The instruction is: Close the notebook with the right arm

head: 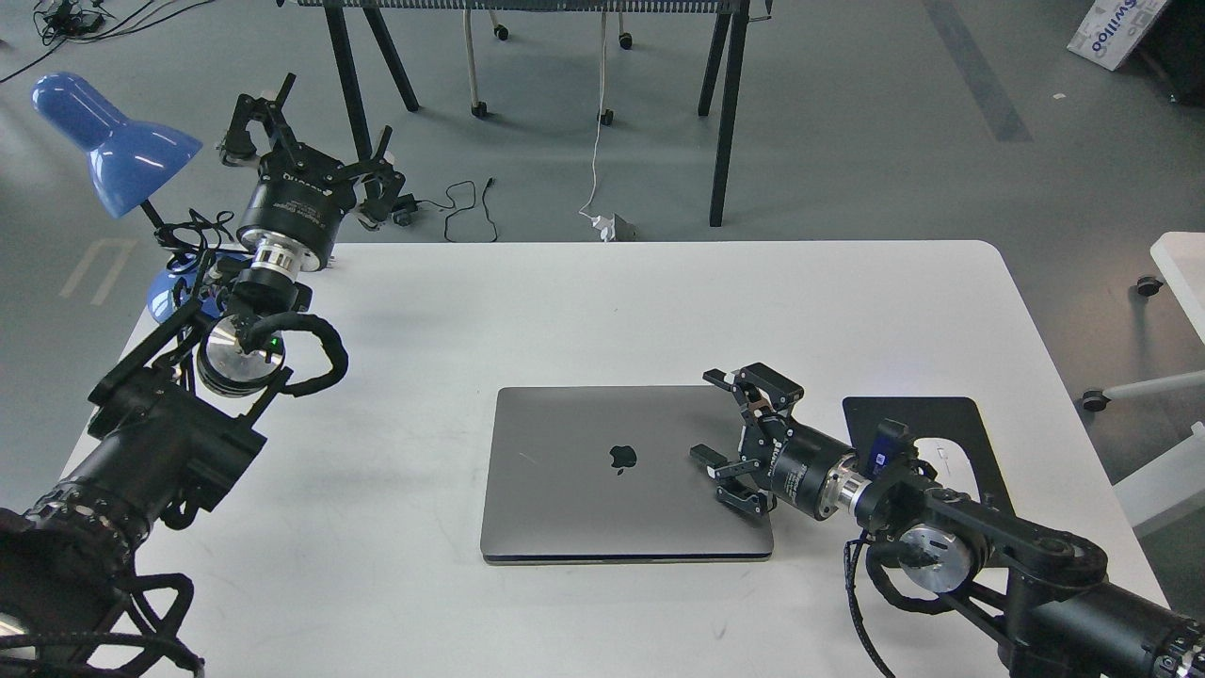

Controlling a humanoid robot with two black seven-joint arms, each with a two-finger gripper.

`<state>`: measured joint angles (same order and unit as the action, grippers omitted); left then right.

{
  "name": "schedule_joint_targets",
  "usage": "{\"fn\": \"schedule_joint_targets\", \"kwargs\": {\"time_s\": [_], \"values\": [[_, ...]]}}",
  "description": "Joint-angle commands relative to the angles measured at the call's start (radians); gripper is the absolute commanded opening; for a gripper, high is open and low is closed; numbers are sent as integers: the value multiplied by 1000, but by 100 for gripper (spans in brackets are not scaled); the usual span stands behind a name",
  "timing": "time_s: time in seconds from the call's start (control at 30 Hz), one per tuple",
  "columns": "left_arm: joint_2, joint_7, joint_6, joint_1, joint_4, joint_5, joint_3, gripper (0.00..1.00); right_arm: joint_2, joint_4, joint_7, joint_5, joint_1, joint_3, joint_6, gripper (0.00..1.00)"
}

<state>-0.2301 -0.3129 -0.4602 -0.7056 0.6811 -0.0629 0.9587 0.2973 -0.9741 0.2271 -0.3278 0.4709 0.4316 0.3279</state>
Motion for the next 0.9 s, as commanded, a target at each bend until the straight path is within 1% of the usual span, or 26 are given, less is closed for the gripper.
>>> {"fn": "schedule_joint_targets", "kwargs": {"time_s": [0.0, 0.23, 0.63, 0.73, 0.87], "values": [[0, 0, 0, 0, 0, 0, 0, 100, 0, 0, -2, 0, 0, -2, -1, 100], [0, -2, 0, 0, 0, 0, 0, 100, -1, 35, -5, -2, 0, -4, -3, 100], [0, 0, 0, 0, 0, 0, 0, 100, 0, 26, 1, 4, 5, 19, -1, 100], [0, 0, 0, 0, 0, 0, 0, 100, 2, 12, 5, 6, 5, 99, 3, 100], [0, 0, 0, 0, 0, 0, 0, 100, 3, -47, 0, 6, 12, 222, 10, 100]]}}
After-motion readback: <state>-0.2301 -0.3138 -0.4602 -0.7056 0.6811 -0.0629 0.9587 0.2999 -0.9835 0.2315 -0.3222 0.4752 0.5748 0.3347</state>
